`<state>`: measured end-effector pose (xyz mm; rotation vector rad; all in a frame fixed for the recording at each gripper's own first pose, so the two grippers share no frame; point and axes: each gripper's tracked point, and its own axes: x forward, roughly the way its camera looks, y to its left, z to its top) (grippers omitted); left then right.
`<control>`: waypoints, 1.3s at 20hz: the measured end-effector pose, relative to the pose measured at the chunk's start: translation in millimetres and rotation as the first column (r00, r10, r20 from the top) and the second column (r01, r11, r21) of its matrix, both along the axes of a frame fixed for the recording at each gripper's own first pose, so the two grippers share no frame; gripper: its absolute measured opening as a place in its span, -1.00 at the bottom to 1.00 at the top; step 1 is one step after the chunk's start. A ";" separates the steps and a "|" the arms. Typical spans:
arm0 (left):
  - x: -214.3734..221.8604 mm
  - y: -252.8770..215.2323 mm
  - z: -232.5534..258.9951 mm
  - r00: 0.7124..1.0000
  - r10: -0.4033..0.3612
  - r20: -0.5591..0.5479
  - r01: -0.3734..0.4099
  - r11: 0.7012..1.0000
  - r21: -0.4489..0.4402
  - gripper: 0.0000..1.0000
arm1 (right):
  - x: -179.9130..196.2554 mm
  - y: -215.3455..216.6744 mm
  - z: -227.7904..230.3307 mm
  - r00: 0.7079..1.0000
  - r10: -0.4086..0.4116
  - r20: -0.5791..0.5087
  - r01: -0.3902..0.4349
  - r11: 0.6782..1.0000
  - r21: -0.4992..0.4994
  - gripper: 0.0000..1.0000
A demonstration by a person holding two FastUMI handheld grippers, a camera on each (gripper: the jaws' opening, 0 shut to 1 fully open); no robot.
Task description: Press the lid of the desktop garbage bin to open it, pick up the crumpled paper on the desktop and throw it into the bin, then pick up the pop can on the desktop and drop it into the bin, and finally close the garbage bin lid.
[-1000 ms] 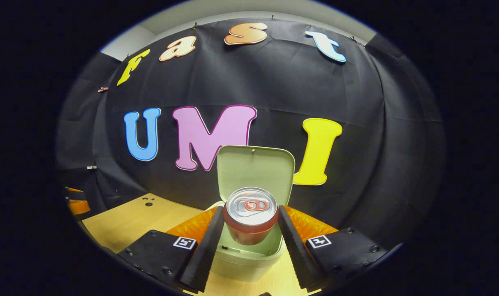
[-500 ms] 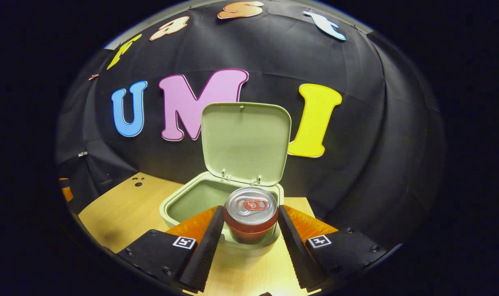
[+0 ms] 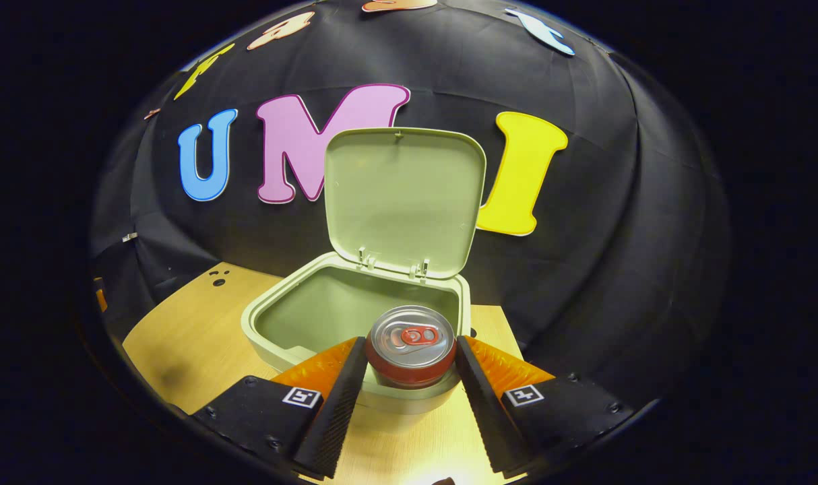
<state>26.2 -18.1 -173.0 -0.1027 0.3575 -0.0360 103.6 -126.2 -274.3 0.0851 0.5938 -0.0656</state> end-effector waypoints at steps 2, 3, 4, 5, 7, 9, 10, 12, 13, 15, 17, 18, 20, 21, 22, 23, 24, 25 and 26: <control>-0.3 -1.4 -0.5 1.000 -0.001 -0.001 0.001 1.000 -0.001 0.92 | -0.7 -0.2 -0.8 1.000 -0.007 -0.005 0.007 1.000 0.009 0.68; 0.4 -2.0 0.0 1.000 -0.002 0.000 0.002 1.000 -0.001 0.92 | -0.2 0.0 -1.3 1.000 -0.008 -0.005 0.008 1.000 0.009 0.67; 0.2 -2.0 -0.6 1.000 -0.003 0.000 0.003 1.000 0.001 0.92 | -0.3 0.1 -1.9 1.000 -0.006 -0.005 0.006 1.000 0.005 0.68; 0.1 -2.5 0.3 1.000 -0.003 0.000 0.003 1.000 0.001 0.92 | 0.1 -0.3 -1.7 1.000 -0.007 -0.004 0.007 1.000 0.004 0.68; 1.0 -2.1 0.2 1.000 -0.004 0.001 0.004 1.000 -0.001 0.92 | 0.1 -1.1 -1.8 1.000 -0.011 -0.006 0.011 1.000 0.004 0.68; 0.2 -2.4 -0.6 1.000 -0.002 0.001 0.002 1.000 -0.001 0.92 | -0.2 -1.0 -1.7 1.000 -0.013 -0.006 0.013 1.000 0.007 0.68; -0.3 -1.5 -0.9 1.000 -0.001 0.000 0.001 1.000 -0.001 0.92 | -0.2 -1.0 -1.5 1.000 -0.012 -0.007 0.012 1.000 0.007 0.68; -0.7 -2.0 0.4 1.000 -0.001 0.001 0.001 1.000 0.001 0.92 | 0.1 -1.0 -1.5 1.000 -0.011 -0.006 0.011 1.000 0.006 0.68; -0.8 -2.1 1.2 1.000 0.000 0.000 0.000 1.000 0.001 0.92 | 0.0 -1.3 -1.1 1.000 -0.011 -0.005 0.011 1.000 0.005 0.68; -0.5 -1.9 -0.3 1.000 0.001 0.000 -0.001 1.000 0.003 0.92 | -0.7 -2.3 -1.0 1.000 -0.013 -0.004 0.013 1.000 0.005 0.67; -1.0 -1.7 0.7 1.000 -0.001 -0.001 0.001 1.000 0.006 0.92 | 0.5 -1.8 2.6 1.000 -0.019 0.007 0.019 1.000 0.013 0.66; -1.5 -1.3 0.6 1.000 -0.002 0.000 0.002 1.000 0.008 0.92 | 3.6 -2.6 10.0 0.999 -0.027 0.032 0.026 0.999 0.023 0.66; -0.6 -2.7 1.9 1.000 -0.005 0.002 0.005 1.000 0.010 0.92 | 16.0 -1.1 36.9 0.994 -0.030 0.106 0.025 0.999 0.049 0.66; 0.2 -3.7 1.9 1.000 -0.006 0.001 0.006 1.000 0.010 0.92 | 22.1 -3.1 50.4 0.989 -0.031 0.145 0.024 0.998 0.054 0.66; 0.4 -4.4 1.5 1.000 -0.006 -0.001 0.006 1.000 0.010 0.92 | 30.7 -5.5 66.1 0.983 -0.033 0.182 0.023 0.998 0.054 0.66; 0.9 -6.6 2.6 1.000 -0.007 -0.001 0.007 1.000 0.008 0.92 | 38.2 -8.1 80.8 0.976 -0.034 0.217 0.023 0.998 0.055 0.67; 1.6 -7.8 1.7 1.000 -0.008 0.000 0.008 1.000 0.006 0.92 | 47.9 -10.4 94.7 0.969 -0.035 0.246 0.022 0.998 0.056 0.67; 2.7 -10.0 3.7 1.000 -0.009 0.002 0.009 1.000 0.005 0.92 | 56.8 -12.8 106.3 0.961 -0.036 0.274 0.021 0.998 0.057 0.69; 3.5 -11.7 3.3 1.000 -0.009 0.003 0.009 1.000 0.004 0.92 | 66.8 -14.3 120.3 0.952 -0.032 0.305 0.013 0.998 0.063 0.70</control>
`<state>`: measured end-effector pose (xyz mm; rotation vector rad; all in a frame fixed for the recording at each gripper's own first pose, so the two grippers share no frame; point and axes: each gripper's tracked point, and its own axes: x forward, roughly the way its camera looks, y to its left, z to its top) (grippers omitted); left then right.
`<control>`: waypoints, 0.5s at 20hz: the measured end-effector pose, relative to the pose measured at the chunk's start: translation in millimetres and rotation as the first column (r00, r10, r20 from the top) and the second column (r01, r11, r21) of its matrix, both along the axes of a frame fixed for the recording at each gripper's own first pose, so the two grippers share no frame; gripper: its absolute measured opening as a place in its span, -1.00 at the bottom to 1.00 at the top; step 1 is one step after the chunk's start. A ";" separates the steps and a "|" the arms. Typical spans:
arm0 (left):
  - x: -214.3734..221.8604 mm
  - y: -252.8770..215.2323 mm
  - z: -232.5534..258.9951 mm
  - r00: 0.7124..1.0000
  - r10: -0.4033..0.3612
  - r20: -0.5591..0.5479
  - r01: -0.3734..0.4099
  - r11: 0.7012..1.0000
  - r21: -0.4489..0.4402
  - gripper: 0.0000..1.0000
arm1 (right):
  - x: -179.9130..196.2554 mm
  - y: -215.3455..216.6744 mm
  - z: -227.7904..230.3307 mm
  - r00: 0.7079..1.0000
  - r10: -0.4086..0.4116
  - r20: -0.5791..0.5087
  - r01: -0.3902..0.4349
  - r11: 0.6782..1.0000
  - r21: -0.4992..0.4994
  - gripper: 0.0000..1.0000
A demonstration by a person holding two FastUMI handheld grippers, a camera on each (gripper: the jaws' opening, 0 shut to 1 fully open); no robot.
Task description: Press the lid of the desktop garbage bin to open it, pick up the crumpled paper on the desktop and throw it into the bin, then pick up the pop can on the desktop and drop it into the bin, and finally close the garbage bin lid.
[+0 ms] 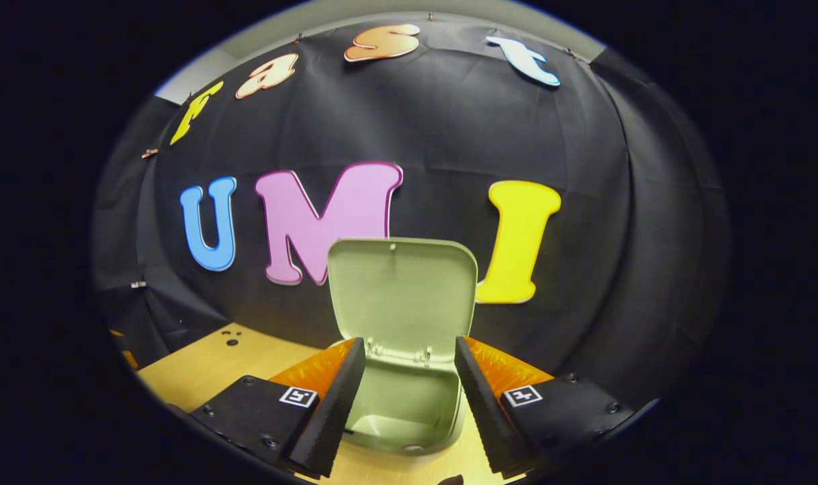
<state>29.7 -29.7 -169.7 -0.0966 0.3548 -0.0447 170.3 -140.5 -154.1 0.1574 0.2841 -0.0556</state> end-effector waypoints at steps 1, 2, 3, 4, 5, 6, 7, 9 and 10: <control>0.8 -2.2 1.1 1.000 0.000 0.001 0.000 1.000 -0.001 0.92 | 7.9 0.0 8.2 1.000 0.005 0.024 -0.005 1.000 0.005 0.70; 0.9 -4.4 0.1 1.000 0.000 0.000 0.000 1.000 -0.002 0.92 | 15.8 -1.0 18.7 0.999 0.009 0.049 -0.009 1.000 0.008 0.69; 2.5 -7.4 -0.2 1.000 -0.001 0.001 0.001 1.000 -0.004 0.92 | 24.8 -2.9 27.0 0.997 0.008 0.073 -0.008 1.000 0.007 0.70; 4.0 -9.3 0.7 1.000 0.000 0.001 0.000 1.000 -0.005 0.92 | 33.2 -4.5 35.0 0.995 0.004 0.098 -0.005 1.000 0.007 0.71; 4.7 -10.8 1.7 1.000 0.002 0.003 -0.002 1.000 -0.004 0.92 | 37.5 -4.7 40.0 0.992 0.000 0.124 -0.001 1.000 0.004 0.72; 5.6 -13.4 1.5 1.000 0.005 0.003 -0.005 1.000 -0.007 0.92 | 45.6 -6.6 46.2 0.989 -0.005 0.146 0.005 1.000 0.000 0.72; 7.1 -15.9 1.4 1.000 0.007 0.004 -0.007 1.000 -0.010 0.92 | 52.2 -8.9 47.8 0.987 -0.008 0.161 0.009 1.000 -0.003 0.74; 8.8 -18.8 2.2 1.000 0.016 0.004 -0.016 1.000 -0.014 0.92 | 63.3 -11.7 50.0 0.984 -0.015 0.179 0.016 1.000 -0.005 0.76; 10.2 -20.6 2.3 1.000 0.022 0.003 -0.022 1.000 -0.013 0.92 | 68.3 -13.9 51.1 0.981 -0.021 0.190 0.022 1.000 -0.003 0.78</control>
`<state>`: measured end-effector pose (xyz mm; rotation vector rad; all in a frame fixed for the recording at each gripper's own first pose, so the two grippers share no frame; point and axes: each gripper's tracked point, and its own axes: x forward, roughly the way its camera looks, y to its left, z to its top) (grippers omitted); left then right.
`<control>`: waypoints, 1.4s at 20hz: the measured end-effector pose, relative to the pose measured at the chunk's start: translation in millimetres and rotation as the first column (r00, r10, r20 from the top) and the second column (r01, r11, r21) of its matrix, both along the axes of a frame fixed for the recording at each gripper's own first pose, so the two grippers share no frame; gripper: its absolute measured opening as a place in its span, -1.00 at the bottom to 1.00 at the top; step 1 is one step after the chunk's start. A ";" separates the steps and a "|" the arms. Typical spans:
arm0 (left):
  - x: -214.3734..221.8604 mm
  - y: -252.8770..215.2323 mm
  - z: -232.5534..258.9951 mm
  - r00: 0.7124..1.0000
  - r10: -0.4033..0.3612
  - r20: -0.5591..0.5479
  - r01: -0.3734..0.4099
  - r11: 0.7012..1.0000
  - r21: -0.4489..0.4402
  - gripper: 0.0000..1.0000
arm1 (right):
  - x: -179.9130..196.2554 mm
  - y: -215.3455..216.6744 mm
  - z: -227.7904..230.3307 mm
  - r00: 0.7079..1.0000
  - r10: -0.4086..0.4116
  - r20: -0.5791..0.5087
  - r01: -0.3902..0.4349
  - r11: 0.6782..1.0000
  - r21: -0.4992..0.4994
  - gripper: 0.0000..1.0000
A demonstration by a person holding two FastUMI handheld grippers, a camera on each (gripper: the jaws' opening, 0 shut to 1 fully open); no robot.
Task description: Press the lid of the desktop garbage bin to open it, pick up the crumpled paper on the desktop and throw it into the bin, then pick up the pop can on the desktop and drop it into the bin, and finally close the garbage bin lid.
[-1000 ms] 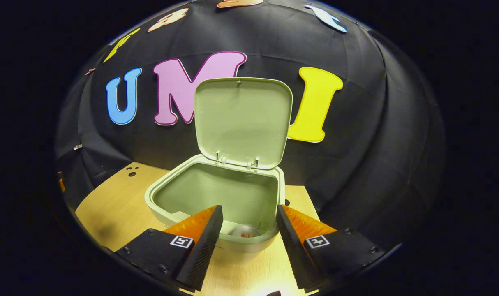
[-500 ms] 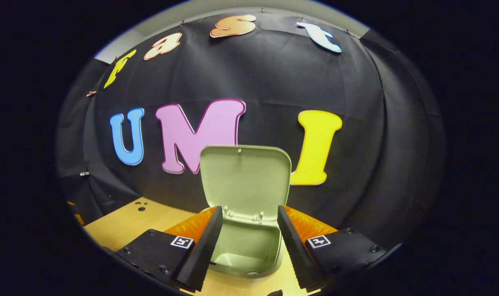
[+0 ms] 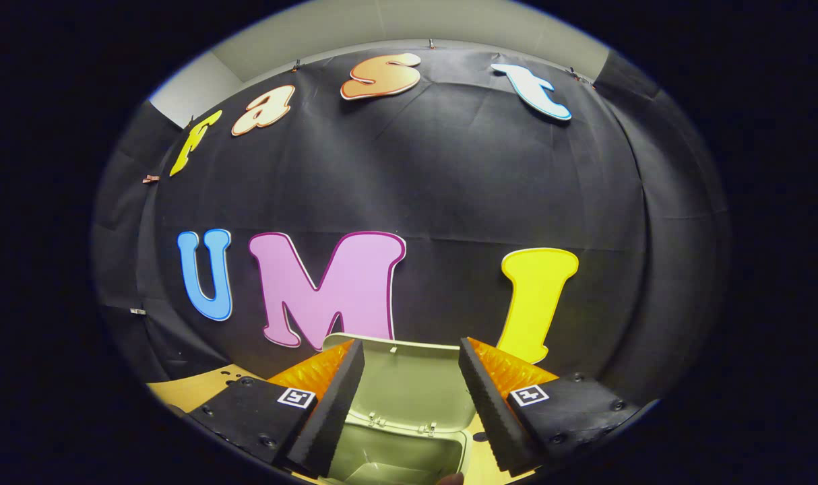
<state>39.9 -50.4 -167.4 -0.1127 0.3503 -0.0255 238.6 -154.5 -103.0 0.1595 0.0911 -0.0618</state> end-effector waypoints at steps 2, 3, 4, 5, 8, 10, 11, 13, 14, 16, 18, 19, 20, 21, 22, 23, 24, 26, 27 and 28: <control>3.4 -2.9 0.3 1.000 0.016 0.000 -0.016 1.000 0.006 0.92 | 8.7 -5.2 2.4 1.000 -0.012 0.028 0.011 1.000 0.005 0.80; 4.6 -4.5 0.4 1.000 0.026 0.000 -0.026 1.000 0.008 0.92 | 13.2 -6.6 1.8 0.999 -0.013 0.036 0.012 1.000 0.007 0.82; 5.7 -6.3 0.6 0.999 0.036 -0.001 -0.036 0.999 0.007 0.92 | 17.4 -8.6 0.2 0.999 -0.014 0.040 0.013 1.000 0.010 0.82; 6.1 -8.8 -0.3 0.999 0.046 -0.004 -0.046 0.999 0.007 0.92 | 21.1 -11.5 0.0 0.999 -0.014 0.046 0.014 1.000 0.011 0.82; 7.9 -15.0 0.6 0.997 0.073 -0.007 -0.073 0.997 0.012 0.92 | 30.7 -20.1 1.2 0.997 -0.029 0.073 0.028 1.000 0.011 0.82; 7.4 -19.8 3.9 0.996 0.087 -0.001 -0.087 0.996 0.011 0.92 | 37.4 -22.1 -0.7 0.996 -0.026 0.081 0.024 0.999 0.025 0.81; 6.2 -20.4 4.4 0.995 0.095 0.000 -0.095 0.995 0.012 0.92 | 40.5 -22.2 -4.5 0.997 -0.023 0.077 0.020 0.999 0.034 0.81; 4.8 -21.4 5.8 0.994 0.112 -0.002 -0.112 0.994 0.014 0.92 | 45.8 -23.0 -17.0 0.999 -0.022 0.049 0.019 0.999 0.051 0.81; 3.7 -22.1 6.2 0.993 0.119 -0.004 -0.119 0.993 0.015 0.92 | 46.4 -22.0 -24.1 1.000 -0.016 0.026 0.015 0.998 0.063 0.81; 0.3 -21.7 6.2 0.992 0.126 -0.007 -0.126 0.992 0.017 0.92 | 45.6 -22.8 -22.8 1.000 -0.017 0.025 0.015 0.996 0.092 0.84; -4.0 -22.8 6.2 0.992 0.126 -0.013 -0.126 0.992 0.019 0.92 | 39.6 -19.9 -24.1 1.000 -0.005 0.014 0.004 0.995 0.096 0.84; -6.9 -23.8 7.6 0.992 0.123 -0.016 -0.123 0.992 0.019 0.92 | 36.0 -21.6 -20.2 1.000 0.001 0.011 -0.002 0.996 0.094 0.88; -8.6 -24.2 6.0 0.993 0.119 -0.017 -0.118 0.993 0.020 0.92 | 30.6 -20.0 -20.1 1.000 0.008 0.006 -0.008 0.996 0.094 0.87; -9.9 -25.1 6.4 0.994 0.112 -0.018 -0.112 0.994 0.020 0.92 | 24.5 -18.1 -19.0 1.000 0.013 0.002 -0.013 0.995 0.095 0.89; -12.4 -25.4 7.1 0.994 0.106 -0.019 -0.105 0.994 0.019 0.92 | 17.9 -15.9 -19.3 1.000 0.019 -0.004 -0.018 0.995 0.096 0.89; -13.0 -26.0 6.8 0.995 0.098 -0.018 -0.098 0.995 0.018 0.92 | 11.1 -13.6 -19.5 1.000 0.023 -0.009 -0.022 0.995 0.099 0.89; -14.0 -25.9 7.0 0.996 0.090 -0.017 -0.089 0.996 0.016 0.92 | 3.0 -10.3 -20.3 0.999 0.029 -0.017 -0.027 0.994 0.102 0.89; -17.5 -25.8 8.7 0.997 0.072 -0.015 -0.071 0.997 0.012 0.92 | -13.9 -3.9 -22.3 0.999 0.040 -0.034 -0.036 0.994 0.099 0.89; -20.3 -25.3 9.7 0.998 0.063 -0.014 -0.063 0.998 0.010 0.92 | -23.1 -0.4 -24.3 0.998 0.045 -0.043 -0.041 0.995 0.093 0.89; -22.4 -25.0 10.2 0.998 0.055 -0.014 -0.054 0.998 0.009 0.92 | -31.6 2.8 -26.5 0.997 0.048 -0.053 -0.044 0.995 0.085 0.90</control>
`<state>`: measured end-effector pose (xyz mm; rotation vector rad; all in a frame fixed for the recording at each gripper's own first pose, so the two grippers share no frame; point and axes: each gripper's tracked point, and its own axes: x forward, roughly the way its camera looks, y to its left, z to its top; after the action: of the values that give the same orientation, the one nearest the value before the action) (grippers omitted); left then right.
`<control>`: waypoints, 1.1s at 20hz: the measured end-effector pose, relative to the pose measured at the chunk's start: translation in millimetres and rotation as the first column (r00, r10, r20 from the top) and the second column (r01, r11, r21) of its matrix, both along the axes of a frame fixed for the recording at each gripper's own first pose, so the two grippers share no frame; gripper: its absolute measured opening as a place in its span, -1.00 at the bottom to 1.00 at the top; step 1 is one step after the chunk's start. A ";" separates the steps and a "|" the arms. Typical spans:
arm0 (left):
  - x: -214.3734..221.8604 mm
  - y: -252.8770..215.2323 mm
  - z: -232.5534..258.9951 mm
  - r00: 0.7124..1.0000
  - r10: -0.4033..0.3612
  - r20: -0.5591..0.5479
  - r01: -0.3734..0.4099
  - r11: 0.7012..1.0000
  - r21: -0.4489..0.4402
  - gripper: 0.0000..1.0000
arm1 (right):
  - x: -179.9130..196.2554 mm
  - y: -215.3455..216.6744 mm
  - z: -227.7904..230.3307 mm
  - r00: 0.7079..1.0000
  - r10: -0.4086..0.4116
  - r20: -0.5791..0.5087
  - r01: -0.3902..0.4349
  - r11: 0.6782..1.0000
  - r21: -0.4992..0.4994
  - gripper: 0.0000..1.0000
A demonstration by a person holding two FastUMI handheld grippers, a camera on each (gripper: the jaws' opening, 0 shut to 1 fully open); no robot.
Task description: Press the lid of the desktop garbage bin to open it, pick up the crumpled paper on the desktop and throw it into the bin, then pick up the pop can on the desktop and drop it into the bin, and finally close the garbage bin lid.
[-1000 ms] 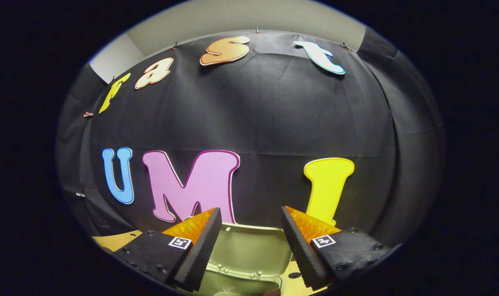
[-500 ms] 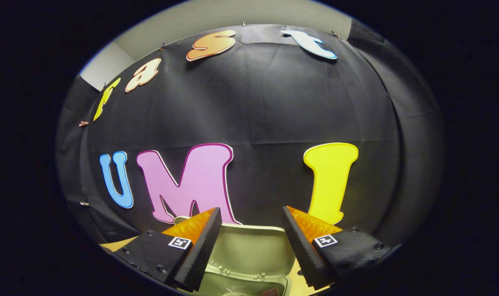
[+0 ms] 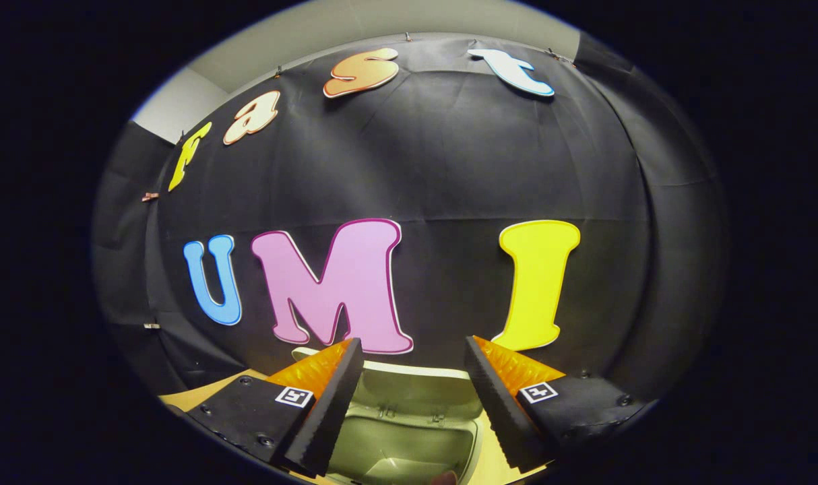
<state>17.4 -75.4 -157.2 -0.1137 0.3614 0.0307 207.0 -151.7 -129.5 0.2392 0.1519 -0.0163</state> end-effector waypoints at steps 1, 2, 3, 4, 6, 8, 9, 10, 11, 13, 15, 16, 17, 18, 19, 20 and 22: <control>-2.5 0.8 0.6 1.000 -0.007 0.002 0.007 1.000 0.000 0.92 | -7.3 2.7 -2.1 1.000 0.002 -0.009 -0.002 1.000 -0.008 0.90; -5.1 1.3 1.0 1.000 -0.016 0.003 0.016 1.000 -0.001 0.92 | -15.1 5.8 -4.7 1.000 0.005 -0.020 -0.005 1.000 -0.015 0.90; -7.5 2.7 0.5 1.000 -0.022 0.002 0.022 1.000 0.001 0.92 | -22.4 8.8 -8.0 1.000 0.006 -0.031 -0.007 1.000 -0.020 0.90; -10.2 3.1 1.6 1.000 -0.028 0.003 0.028 1.000 0.002 0.92 | -29.9 10.8 -11.9 0.999 0.006 -0.042 -0.007 1.000 -0.022 0.90; -15.0 4.7 3.5 0.999 -0.040 0.006 0.040 0.999 0.001 0.92 | -41.6 17.5 -18.8 0.998 0.011 -0.069 -0.012 1.000 -0.016 0.90; -19.9 5.2 4.7 0.999 -0.052 0.008 0.052 0.999 -0.004 0.92 | -52.4 22.6 -26.4 0.995 0.014 -0.095 -0.016 1.000 -0.020 0.92; -21.3 4.7 4.6 0.998 -0.058 0.008 0.058 0.998 -0.005 0.92 | -56.9 25.0 -30.1 0.994 0.016 -0.105 -0.019 1.000 -0.023 0.92; -22.9 5.6 3.5 0.998 -0.061 0.007 0.061 0.998 -0.005 0.92 | -60.9 27.1 -33.4 0.993 0.018 -0.114 -0.021 0.999 -0.027 0.92; -23.8 6.7 3.5 0.998 -0.064 0.007 0.064 0.998 -0.004 0.92 | -64.7 29.8 -37.5 0.992 0.020 -0.122 -0.024 0.999 -0.031 0.92; -26.4 6.9 3.2 0.998 -0.070 0.008 0.070 0.998 -0.009 0.92 | -72.8 36.9 -45.9 0.989 0.033 -0.142 -0.037 0.999 -0.029 0.91; -29.1 6.2 3.3 0.997 -0.074 0.005 0.074 0.997 -0.010 0.92 | -80.4 44.5 -57.2 0.984 0.048 -0.172 -0.052 0.998 -0.021 0.91; -30.1 6.4 2.9 0.997 -0.077 0.005 0.077 0.997 -0.011 0.92 | -84.7 49.2 -64.7 0.980 0.056 -0.190 -0.060 0.998 -0.016 0.92; -31.7 7.4 3.2 0.997 -0.079 0.006 0.079 0.997 -0.009 0.92 | -87.0 52.1 -69.2 0.977 0.060 -0.203 -0.064 0.998 -0.014 0.92; -33.3 8.5 2.9 0.997 -0.080 0.006 0.080 0.997 -0.009 0.92 | -88.8 56.0 -74.5 0.975 0.065 -0.213 -0.069 0.998 -0.013 0.92; -34.5 9.6 2.9 0.997 -0.080 0.006 0.080 0.997 -0.009 0.92 | -90.9 59.3 -79.4 0.972 0.067 -0.224 -0.072 0.997 -0.014 1.00; -35.2 10.0 3.2 0.997 -0.082 0.006 0.082 0.997 -0.010 0.92 | -91.4 62.7 -83.8 0.970 0.071 -0.233 -0.077 0.997 -0.017 0.92; -37.9 12.3 3.8 0.997 -0.082 0.005 0.082 0.997 -0.007 0.92 | -90.6 70.1 -93.1 0.965 0.079 -0.249 -0.087 0.996 -0.019 0.92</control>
<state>-20.5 -63.1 -153.4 -0.1060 0.3612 -0.0524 116.4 -81.6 -222.6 0.2003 0.4113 0.0348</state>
